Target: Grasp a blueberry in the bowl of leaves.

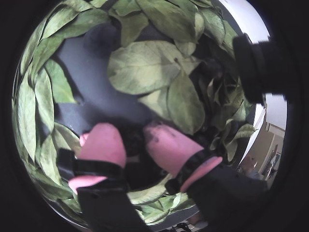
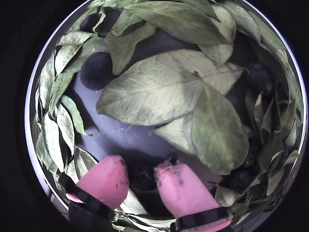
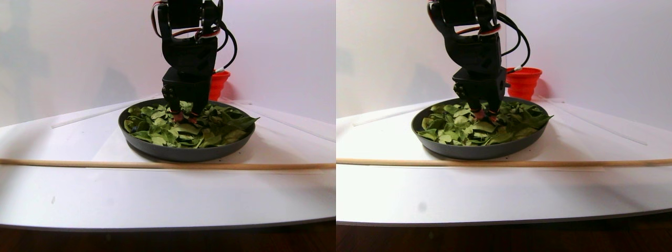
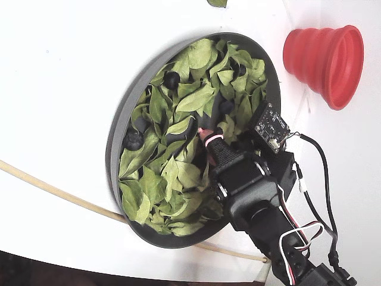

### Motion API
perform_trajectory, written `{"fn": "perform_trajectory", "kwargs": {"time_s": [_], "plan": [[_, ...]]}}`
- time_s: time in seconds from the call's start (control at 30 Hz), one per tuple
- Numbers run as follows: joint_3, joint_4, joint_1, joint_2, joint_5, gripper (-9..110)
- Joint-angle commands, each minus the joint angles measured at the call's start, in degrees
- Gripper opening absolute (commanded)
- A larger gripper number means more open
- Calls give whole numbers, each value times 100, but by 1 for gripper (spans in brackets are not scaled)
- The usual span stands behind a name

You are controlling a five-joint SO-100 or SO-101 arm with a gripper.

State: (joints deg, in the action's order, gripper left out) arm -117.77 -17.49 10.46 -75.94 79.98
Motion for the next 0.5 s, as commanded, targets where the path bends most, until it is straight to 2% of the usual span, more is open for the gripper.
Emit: {"fn": "perform_trajectory", "kwargs": {"time_s": [0.0, 0.47], "plan": [[-18, 18, 35, -70, 62, 10], [35, 26, 105, -431, 299, 9]]}}
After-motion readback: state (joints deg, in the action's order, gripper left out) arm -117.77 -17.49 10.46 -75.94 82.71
